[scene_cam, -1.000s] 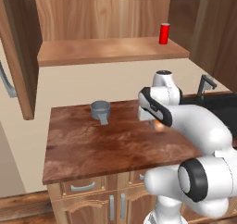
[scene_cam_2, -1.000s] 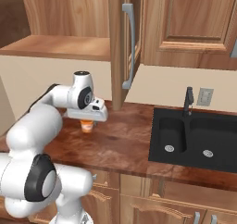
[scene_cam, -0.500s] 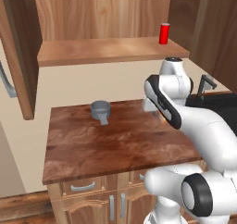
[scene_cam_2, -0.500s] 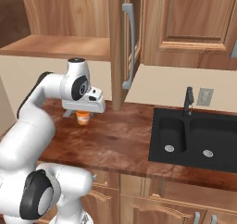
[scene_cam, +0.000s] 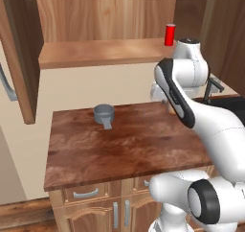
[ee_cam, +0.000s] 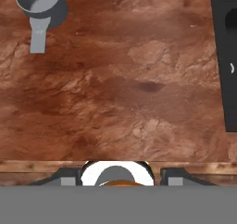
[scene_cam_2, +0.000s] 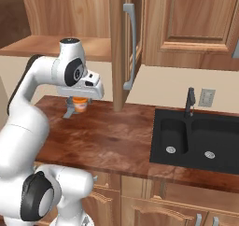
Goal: Pick the jam and jam from the counter and place them in the cabinets closest to them.
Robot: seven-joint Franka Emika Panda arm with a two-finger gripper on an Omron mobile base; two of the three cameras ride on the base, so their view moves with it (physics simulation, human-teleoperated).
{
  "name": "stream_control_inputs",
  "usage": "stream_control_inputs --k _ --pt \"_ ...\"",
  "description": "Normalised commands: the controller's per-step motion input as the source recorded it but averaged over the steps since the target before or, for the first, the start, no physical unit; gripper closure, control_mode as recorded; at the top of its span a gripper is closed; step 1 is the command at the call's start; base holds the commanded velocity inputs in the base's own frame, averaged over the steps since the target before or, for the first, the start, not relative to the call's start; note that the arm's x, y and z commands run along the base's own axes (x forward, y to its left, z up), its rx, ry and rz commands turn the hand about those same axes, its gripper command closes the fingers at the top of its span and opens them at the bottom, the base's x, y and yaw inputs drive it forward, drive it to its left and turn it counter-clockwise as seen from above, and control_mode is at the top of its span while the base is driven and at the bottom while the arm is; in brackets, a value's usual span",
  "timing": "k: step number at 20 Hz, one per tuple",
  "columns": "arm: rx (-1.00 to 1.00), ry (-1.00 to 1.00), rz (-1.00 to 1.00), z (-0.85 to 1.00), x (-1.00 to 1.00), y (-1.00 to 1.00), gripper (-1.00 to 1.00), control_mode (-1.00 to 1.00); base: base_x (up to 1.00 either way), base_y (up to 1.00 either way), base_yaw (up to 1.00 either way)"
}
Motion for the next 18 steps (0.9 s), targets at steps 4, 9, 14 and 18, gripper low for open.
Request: stream_control_inputs --k 4,9,14,18 --pt "0.00 -0.07 0.00 0.77 -0.03 0.00 1.00 -1.00 0.00 0.00 0.00" --pt "0.00 -0.06 0.00 0.73 -0.07 0.05 1.00 -1.00 0.00 0.00 0.00" --pt "0.00 -0.09 0.00 0.64 -0.10 0.10 1.00 -1.00 0.00 0.00 0.00" --pt "0.00 -0.14 0.00 0.46 -0.12 0.05 1.00 -1.00 0.00 0.00 0.00"
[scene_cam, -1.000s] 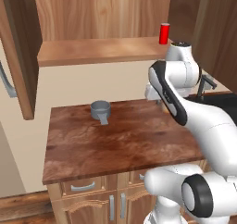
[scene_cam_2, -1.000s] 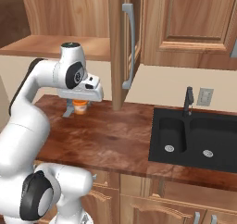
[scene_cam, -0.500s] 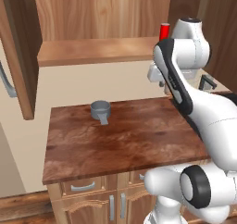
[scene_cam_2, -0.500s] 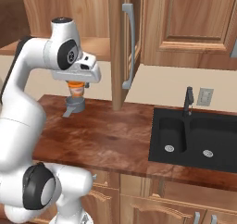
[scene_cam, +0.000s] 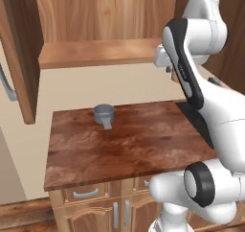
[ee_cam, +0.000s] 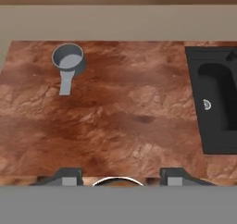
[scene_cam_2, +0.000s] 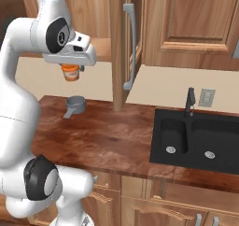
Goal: Pick the jam and jam from the counter and place them in the cabinets closest to them.
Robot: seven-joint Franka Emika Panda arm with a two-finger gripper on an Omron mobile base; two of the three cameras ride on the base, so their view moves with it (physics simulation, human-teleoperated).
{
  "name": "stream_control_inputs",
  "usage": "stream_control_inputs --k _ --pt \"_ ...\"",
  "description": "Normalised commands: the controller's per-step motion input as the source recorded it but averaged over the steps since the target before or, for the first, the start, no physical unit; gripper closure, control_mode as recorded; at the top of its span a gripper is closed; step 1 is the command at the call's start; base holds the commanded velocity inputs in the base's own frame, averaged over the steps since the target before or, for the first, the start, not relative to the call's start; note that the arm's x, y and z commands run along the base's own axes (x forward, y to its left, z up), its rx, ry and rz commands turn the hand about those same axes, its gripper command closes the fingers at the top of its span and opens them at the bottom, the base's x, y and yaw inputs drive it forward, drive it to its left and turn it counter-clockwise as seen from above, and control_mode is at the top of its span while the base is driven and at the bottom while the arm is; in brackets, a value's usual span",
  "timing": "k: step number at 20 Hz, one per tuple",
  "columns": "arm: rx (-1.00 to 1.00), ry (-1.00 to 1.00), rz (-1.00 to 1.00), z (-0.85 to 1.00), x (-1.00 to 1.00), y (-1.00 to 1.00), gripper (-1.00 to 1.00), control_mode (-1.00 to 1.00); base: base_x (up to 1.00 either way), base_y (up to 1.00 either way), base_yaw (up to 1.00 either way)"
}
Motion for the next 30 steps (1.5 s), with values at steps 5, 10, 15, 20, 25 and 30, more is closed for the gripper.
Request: stream_control_inputs --k 5,10,15,20,25,30 --pt "0.00 -0.18 0.01 0.16 -0.19 0.00 1.00 -1.00 0.00 0.00 0.00" --pt "0.00 -0.27 0.04 0.17 -0.10 0.02 1.00 -1.00 0.00 0.00 0.00" --pt "0.00 -0.22 0.02 0.22 0.03 0.10 1.00 -1.00 0.00 0.00 0.00" --pt "0.00 -0.10 0.01 0.19 0.23 0.14 1.00 -1.00 0.00 0.00 0.00" --pt "0.00 -0.03 0.00 0.06 0.43 0.10 1.00 -1.00 0.00 0.00 0.00" --pt "0.00 0.00 0.00 0.07 0.53 0.09 1.00 -1.00 0.00 0.00 0.00"
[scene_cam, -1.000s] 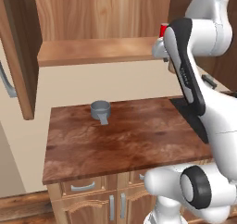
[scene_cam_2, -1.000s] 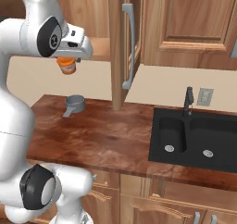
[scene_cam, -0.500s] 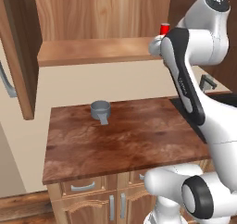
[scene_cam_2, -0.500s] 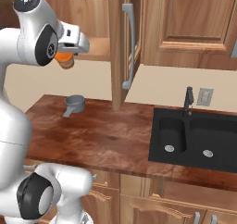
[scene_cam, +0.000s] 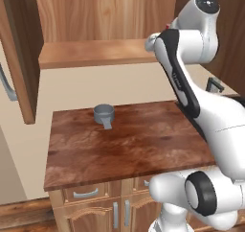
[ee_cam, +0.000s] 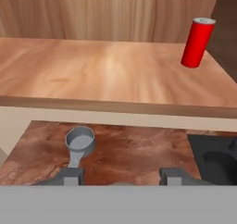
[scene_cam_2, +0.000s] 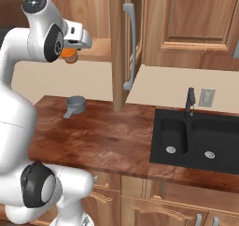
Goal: Pick the jam and jam from the counter and place them in the cabinets closest to them.
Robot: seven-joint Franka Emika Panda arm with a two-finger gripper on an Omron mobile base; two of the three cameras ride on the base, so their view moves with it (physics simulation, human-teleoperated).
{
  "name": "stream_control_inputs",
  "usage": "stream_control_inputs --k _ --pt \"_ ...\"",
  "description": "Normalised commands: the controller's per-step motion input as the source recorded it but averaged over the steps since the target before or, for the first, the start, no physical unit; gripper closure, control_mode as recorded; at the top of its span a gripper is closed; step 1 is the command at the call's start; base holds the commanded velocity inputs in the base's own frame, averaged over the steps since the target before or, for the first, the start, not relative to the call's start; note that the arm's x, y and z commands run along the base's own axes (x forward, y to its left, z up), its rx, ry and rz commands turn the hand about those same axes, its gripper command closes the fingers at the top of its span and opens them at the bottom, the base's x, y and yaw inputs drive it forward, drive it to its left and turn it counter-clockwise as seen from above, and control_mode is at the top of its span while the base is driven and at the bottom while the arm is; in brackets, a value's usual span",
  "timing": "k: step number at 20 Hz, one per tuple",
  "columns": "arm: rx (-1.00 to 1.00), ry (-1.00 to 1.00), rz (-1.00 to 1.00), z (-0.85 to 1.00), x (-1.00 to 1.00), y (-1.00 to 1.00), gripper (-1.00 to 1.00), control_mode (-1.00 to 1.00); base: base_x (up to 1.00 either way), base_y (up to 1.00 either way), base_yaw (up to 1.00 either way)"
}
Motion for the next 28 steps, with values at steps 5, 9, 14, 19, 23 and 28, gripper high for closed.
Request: stream_control_inputs --k 5,9,14,19,23,28 --pt "0.00 0.00 0.00 0.06 0.58 0.10 1.00 -1.00 0.00 0.00 0.00" --pt "0.00 0.00 0.00 0.03 0.58 0.09 1.00 -1.00 0.00 0.00 0.00" --pt "0.00 0.00 0.00 0.00 0.52 0.03 1.00 -1.00 0.00 0.00 0.00" --pt "0.00 0.00 0.00 -0.04 0.52 0.01 1.00 -1.00 0.00 0.00 0.00" --pt "0.00 0.01 0.00 -0.12 0.56 0.02 1.00 -1.00 0.00 0.00 0.00" --pt "0.00 0.00 0.00 0.00 0.69 0.05 1.00 -1.00 0.00 0.00 0.00"
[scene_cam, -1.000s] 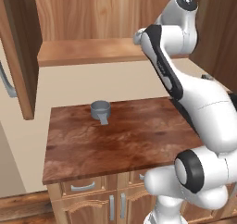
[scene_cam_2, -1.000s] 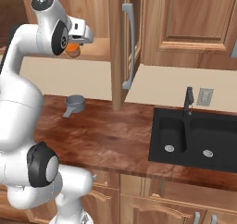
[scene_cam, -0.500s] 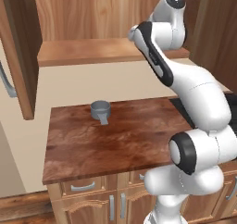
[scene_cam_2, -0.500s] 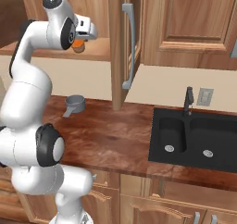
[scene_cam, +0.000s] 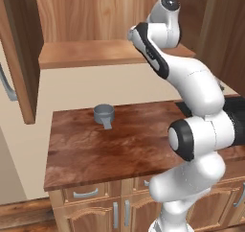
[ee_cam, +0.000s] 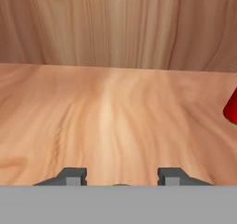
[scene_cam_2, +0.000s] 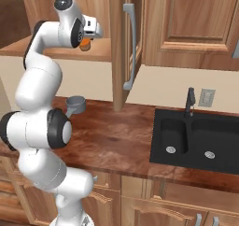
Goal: Pick the jam and jam from the counter and place them in the cabinets closest to them.
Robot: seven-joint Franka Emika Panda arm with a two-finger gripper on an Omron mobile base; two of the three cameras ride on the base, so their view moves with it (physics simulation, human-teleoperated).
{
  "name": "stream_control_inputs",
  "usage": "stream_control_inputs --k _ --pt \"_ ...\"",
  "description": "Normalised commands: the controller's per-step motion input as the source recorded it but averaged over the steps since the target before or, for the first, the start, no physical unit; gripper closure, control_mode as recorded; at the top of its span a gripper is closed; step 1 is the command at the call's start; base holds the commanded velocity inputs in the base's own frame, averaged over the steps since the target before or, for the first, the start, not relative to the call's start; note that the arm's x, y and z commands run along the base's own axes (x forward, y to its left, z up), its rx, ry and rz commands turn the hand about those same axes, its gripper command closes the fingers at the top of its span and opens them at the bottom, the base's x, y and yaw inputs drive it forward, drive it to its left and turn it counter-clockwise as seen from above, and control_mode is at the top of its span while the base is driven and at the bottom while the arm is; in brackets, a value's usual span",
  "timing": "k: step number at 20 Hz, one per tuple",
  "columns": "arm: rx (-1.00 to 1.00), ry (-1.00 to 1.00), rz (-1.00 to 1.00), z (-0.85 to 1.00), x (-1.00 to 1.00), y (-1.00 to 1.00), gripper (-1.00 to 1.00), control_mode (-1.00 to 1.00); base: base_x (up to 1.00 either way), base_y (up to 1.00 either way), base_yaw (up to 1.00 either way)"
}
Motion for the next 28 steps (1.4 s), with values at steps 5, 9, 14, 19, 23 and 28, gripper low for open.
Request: stream_control_inputs --k 5,9,14,19,23,28 --pt "0.00 0.10 0.02 0.00 0.39 0.02 1.00 -1.00 0.00 0.00 0.00" --pt "0.00 0.00 0.00 0.00 0.00 0.00 1.00 -1.00 0.00 0.00 0.00" --pt "0.00 0.04 0.00 0.00 0.09 0.00 1.00 -1.00 0.00 0.00 0.00" --pt "0.00 0.07 0.00 0.00 0.32 0.01 1.00 -1.00 0.00 0.00 0.00" --pt "0.00 0.07 0.00 0.00 0.52 0.05 1.00 -1.00 0.00 0.00 0.00" --pt "0.00 0.05 0.00 0.00 0.51 0.12 -1.00 -1.00 0.00 0.00 0.00"
